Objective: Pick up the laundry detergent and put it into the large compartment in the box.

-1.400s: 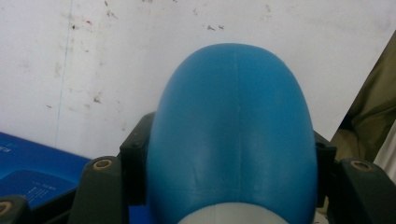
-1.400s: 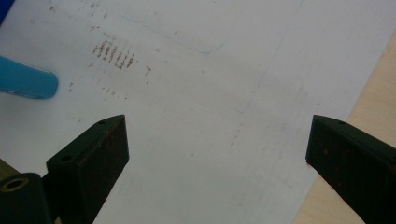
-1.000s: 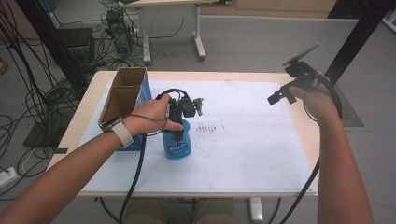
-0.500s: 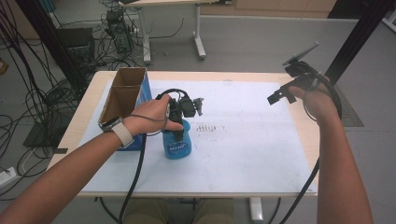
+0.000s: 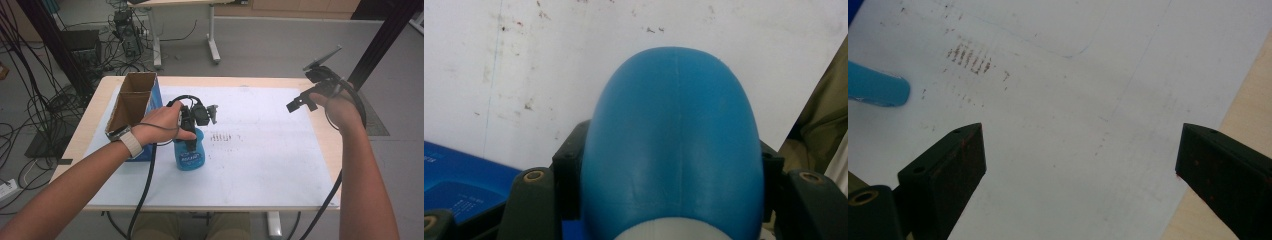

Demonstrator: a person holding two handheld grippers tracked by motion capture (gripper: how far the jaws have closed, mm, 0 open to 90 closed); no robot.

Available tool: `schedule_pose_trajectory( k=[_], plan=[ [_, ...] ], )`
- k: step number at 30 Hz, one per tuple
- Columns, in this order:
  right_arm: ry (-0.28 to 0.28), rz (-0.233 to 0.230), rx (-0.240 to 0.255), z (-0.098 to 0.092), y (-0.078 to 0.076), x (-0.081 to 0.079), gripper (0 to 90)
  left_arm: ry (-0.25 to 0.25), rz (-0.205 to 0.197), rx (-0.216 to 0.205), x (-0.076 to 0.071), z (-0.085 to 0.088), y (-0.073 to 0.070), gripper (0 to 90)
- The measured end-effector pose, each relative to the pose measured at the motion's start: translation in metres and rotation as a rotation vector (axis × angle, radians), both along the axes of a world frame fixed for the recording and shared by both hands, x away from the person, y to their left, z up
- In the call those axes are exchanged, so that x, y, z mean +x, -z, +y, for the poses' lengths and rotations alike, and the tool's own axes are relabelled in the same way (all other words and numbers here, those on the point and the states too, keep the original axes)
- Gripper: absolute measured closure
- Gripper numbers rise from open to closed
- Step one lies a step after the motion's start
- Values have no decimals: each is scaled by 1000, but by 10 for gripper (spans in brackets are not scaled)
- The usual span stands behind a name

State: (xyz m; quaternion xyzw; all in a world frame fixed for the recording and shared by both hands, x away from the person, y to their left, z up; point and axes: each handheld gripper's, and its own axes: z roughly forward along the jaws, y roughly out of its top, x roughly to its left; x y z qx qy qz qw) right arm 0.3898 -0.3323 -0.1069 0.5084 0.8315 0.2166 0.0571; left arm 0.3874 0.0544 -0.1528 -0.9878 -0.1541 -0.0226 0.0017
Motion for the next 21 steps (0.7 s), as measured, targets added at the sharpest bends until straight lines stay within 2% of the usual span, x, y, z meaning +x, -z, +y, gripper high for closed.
schedule_pose_trajectory(
  k=[21],
  plan=[
    [1,1,3,-2,1,0,58,-3,2,1,0,0,0,383]
  ],
)
